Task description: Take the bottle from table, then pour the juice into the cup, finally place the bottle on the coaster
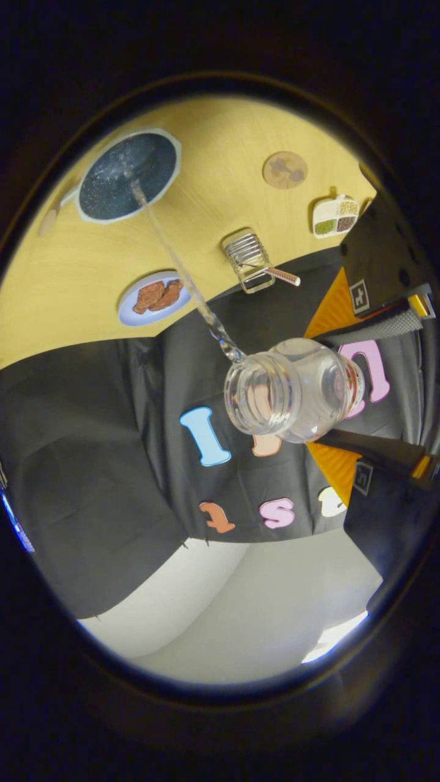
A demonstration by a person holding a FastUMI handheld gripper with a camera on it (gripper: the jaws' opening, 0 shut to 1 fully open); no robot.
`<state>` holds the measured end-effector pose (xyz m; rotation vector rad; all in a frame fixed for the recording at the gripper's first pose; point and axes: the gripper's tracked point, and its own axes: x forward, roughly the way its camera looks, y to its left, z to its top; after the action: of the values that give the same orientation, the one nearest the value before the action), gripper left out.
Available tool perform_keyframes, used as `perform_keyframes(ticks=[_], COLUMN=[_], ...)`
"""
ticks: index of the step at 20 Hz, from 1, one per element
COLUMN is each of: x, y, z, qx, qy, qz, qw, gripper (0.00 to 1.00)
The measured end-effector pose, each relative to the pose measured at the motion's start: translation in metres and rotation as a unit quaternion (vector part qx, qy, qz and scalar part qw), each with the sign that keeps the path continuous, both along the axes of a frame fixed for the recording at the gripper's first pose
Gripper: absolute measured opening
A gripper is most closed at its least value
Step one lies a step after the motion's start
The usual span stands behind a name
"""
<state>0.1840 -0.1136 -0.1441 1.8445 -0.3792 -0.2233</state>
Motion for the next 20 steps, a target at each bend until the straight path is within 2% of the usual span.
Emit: perform_keyframes(ticks=[20], x=[0.001], y=[-0.006], z=[0.021], qx=[0.034], qy=[-0.029], qz=[-0.017], qw=[0.999], gripper=[0.71])
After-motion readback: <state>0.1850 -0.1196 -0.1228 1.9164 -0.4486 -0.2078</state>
